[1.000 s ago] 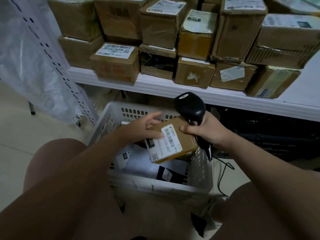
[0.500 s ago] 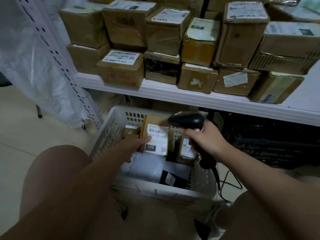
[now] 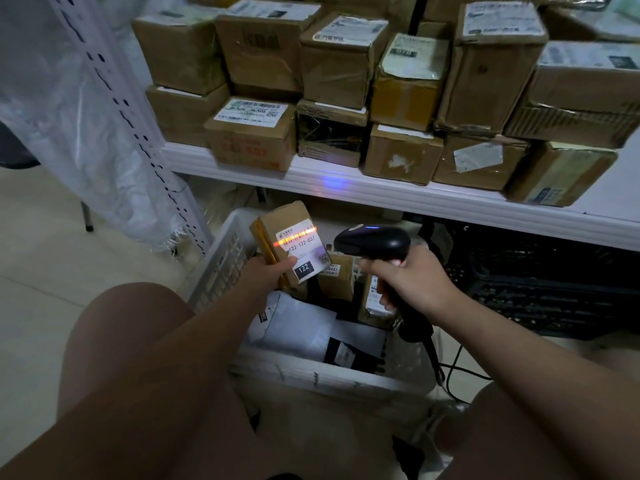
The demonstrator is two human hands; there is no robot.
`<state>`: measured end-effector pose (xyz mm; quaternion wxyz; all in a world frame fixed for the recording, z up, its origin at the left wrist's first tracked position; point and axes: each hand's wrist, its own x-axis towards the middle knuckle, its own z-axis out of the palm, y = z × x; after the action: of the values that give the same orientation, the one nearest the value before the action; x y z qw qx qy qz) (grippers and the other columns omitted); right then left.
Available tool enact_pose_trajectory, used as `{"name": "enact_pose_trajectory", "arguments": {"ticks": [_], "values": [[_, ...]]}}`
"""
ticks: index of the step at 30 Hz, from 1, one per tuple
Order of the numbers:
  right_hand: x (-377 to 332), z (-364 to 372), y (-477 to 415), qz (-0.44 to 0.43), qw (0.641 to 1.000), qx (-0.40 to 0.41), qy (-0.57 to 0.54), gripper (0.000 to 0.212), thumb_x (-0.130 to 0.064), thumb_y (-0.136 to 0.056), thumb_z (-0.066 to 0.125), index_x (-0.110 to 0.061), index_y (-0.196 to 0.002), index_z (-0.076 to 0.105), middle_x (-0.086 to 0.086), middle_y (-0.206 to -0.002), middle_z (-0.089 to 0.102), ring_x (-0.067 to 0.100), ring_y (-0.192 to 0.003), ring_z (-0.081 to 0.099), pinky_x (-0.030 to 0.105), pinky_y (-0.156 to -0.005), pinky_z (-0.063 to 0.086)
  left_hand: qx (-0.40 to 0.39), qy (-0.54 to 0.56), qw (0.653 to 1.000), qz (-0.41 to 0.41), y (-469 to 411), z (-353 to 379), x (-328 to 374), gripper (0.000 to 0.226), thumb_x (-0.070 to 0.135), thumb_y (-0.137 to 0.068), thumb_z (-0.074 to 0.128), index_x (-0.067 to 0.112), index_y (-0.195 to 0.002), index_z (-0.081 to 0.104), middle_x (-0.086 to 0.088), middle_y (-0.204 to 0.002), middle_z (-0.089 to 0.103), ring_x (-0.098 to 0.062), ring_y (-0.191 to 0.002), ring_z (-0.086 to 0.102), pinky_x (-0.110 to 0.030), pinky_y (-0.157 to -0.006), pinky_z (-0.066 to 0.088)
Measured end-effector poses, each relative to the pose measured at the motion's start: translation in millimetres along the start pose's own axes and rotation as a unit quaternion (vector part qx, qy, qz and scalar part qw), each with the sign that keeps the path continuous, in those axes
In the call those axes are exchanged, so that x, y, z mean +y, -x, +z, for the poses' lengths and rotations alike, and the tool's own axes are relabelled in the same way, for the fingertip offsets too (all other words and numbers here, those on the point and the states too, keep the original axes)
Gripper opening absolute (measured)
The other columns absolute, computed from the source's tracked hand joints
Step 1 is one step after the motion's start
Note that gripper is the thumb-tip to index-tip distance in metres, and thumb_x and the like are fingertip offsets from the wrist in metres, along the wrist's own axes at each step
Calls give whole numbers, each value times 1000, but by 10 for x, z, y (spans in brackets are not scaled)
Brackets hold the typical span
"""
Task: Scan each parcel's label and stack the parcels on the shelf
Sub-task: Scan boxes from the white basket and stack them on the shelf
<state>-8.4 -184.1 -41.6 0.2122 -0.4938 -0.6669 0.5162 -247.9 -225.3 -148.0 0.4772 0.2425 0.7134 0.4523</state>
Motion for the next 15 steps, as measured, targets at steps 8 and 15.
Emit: {"name": "enact_pose_trajectory", "arguments": {"ticks": [8, 15], "values": [[17, 0, -10, -12, 1000, -14, -13, 13, -21, -87, 70, -16, -76, 65, 14, -56, 59, 30, -48, 58, 36, -49, 49, -2, -8, 1000, 23, 78, 30, 37, 33, 23, -88, 68, 10, -118, 64, -8, -110, 71, -18, -96, 69, -33, -87, 55], [-68, -11, -54, -61, 997, -26, -29, 11, -17, -86, 72, -6, -85, 68, 8, -61, 60, 26, -55, 58, 38, -59, 47, -58, -1, 993, 101, 538, 72, 333, 15, 8, -90, 63, 10, -105, 65, 1, -91, 72, -1, -73, 70, -9, -56, 50]]}}
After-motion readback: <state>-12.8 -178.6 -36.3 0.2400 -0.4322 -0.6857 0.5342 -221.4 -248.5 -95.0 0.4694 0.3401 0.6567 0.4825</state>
